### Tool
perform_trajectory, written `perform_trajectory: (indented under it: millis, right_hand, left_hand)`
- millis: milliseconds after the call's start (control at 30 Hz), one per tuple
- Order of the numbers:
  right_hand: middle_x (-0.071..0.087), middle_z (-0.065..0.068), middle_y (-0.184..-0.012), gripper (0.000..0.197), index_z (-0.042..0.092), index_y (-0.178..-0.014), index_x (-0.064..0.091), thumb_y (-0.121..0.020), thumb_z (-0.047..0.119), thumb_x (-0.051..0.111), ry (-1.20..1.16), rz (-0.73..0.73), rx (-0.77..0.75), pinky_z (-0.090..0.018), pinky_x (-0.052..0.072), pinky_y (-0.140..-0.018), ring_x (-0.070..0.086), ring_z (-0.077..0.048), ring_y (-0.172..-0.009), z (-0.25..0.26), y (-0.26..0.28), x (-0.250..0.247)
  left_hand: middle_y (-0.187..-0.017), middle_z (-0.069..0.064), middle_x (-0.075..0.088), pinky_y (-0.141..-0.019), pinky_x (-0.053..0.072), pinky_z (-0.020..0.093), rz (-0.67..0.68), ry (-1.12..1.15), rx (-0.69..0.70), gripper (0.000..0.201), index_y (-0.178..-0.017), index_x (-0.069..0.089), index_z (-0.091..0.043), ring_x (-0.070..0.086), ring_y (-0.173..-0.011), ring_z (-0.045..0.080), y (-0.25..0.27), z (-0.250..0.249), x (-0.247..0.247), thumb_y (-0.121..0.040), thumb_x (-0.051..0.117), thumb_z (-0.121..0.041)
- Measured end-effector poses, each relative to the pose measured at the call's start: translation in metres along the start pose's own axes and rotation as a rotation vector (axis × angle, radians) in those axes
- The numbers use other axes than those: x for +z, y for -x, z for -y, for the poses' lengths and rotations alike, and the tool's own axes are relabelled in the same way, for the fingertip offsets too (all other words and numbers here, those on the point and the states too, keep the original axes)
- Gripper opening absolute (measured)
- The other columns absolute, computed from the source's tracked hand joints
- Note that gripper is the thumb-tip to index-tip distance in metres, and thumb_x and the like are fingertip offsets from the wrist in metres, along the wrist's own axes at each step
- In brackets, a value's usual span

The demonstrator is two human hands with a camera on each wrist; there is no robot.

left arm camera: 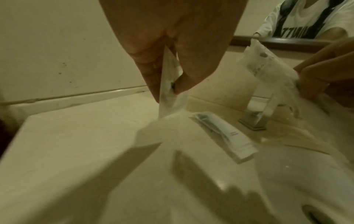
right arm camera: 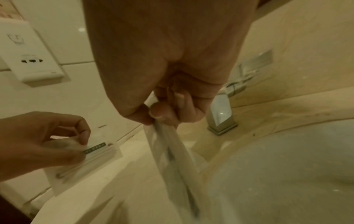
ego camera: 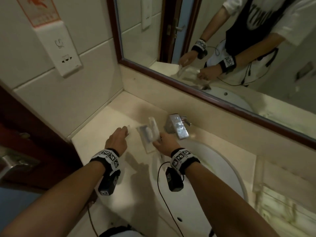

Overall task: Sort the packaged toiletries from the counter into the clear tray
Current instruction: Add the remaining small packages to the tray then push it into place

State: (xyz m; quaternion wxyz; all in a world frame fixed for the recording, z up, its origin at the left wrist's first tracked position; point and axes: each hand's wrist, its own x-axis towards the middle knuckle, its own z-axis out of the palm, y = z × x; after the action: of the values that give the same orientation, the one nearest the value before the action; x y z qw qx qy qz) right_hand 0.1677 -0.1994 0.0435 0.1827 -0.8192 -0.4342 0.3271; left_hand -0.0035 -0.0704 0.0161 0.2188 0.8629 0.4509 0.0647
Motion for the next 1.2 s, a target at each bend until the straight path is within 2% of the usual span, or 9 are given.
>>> perform_trajectory:
  millis: [67,200,367,567,700,767,867,1033,1200]
  right_hand:
    - [0.066,-0.017,-0.094,0.031,0.0,-0.101,0.058,-0.09,0.029,0.055,-0.015,-0.053,-0.013,-0.039,0.052,-0.072,0.06,-0.03,-0.082,-0.011,0.018,-0.016]
    - [0.063,-0.016,-0.108,0.035,0.007,-0.119,0.051,-0.092,0.028,0.055,-0.002,-0.15,-0.03,-0.03,0.039,-0.073,0.058,-0.03,-0.091,-0.038,0.058,-0.048]
    - [0.064,-0.016,-0.104,0.027,0.015,-0.107,0.047,-0.092,0.036,0.051,0.046,-0.208,0.031,-0.036,0.045,-0.071,0.058,-0.031,-0.084,-0.091,0.115,-0.086]
    - [0.059,-0.003,-0.091,0.033,0.019,-0.104,0.05,-0.087,0.047,0.056,0.064,-0.264,0.115,-0.031,0.04,-0.065,0.056,-0.026,-0.077,-0.168,0.193,-0.116]
    - [0.056,-0.004,-0.082,0.015,0.019,-0.09,0.051,-0.089,0.034,0.055,0.111,-0.304,0.137,-0.031,0.037,-0.064,0.05,-0.025,-0.075,-0.22,0.243,-0.127]
    - [0.06,-0.006,-0.082,0.016,0.012,-0.089,0.058,-0.091,0.028,0.055,0.151,-0.326,0.16,-0.034,0.043,-0.065,0.055,-0.027,-0.077,-0.247,0.269,-0.13]
    - [0.068,-0.01,-0.087,0.022,0.007,-0.091,0.069,-0.092,0.027,0.059,0.21,-0.304,0.233,-0.039,0.054,-0.071,0.063,-0.028,-0.08,-0.288,0.306,-0.133]
    - [0.063,-0.009,-0.109,0.023,0.011,-0.103,0.074,-0.091,0.026,0.06,0.387,-0.23,0.346,-0.038,0.049,-0.086,0.057,-0.028,-0.103,-0.346,0.347,-0.122]
    - [0.069,-0.009,-0.109,0.028,0.019,-0.112,0.069,-0.092,0.011,0.051,0.448,-0.118,0.401,-0.037,0.05,-0.088,0.065,-0.031,-0.1,-0.38,0.356,-0.097]
  left_hand:
    - [-0.097,0.009,0.054,-0.067,0.044,0.04,-0.002,0.017,0.036,0.023,-0.093,0.045,-0.016,0.056,-0.083,0.035,0.006,-0.028,0.0,-0.081,0.039,0.003]
    - [-0.098,0.008,0.054,-0.065,0.043,0.038,0.009,0.026,0.16,0.023,-0.094,0.046,-0.018,0.056,-0.084,0.035,0.021,-0.09,0.006,-0.08,0.043,0.001]
    - [-0.098,0.009,0.057,-0.073,0.048,0.041,0.047,0.076,0.347,0.022,-0.087,0.043,-0.02,0.056,-0.087,0.033,0.05,-0.173,0.026,-0.081,0.043,0.001]
    - [-0.101,0.009,0.059,-0.068,0.048,0.04,0.082,0.094,0.527,0.02,-0.097,0.049,-0.016,0.057,-0.086,0.032,0.092,-0.254,0.059,-0.082,0.049,-0.003]
    - [-0.097,0.009,0.058,-0.072,0.05,0.045,0.131,0.101,0.637,0.023,-0.095,0.047,-0.018,0.057,-0.084,0.034,0.115,-0.298,0.083,-0.078,0.048,-0.002]
    - [-0.097,0.007,0.057,-0.072,0.05,0.046,0.159,0.088,0.65,0.026,-0.094,0.046,-0.02,0.056,-0.084,0.034,0.127,-0.318,0.095,-0.077,0.047,-0.001]
    - [-0.096,0.005,0.056,-0.071,0.05,0.045,0.197,0.065,0.679,0.028,-0.091,0.043,-0.024,0.055,-0.084,0.034,0.144,-0.342,0.113,-0.077,0.046,0.0]
    - [-0.098,0.004,0.056,-0.07,0.049,0.043,0.278,0.024,0.718,0.024,-0.094,0.046,-0.02,0.055,-0.084,0.032,0.167,-0.371,0.138,-0.08,0.049,-0.001]
    - [-0.097,0.004,0.055,-0.067,0.046,0.039,0.338,-0.033,0.738,0.022,-0.096,0.046,-0.018,0.056,-0.082,0.032,0.174,-0.382,0.156,-0.082,0.048,-0.002]
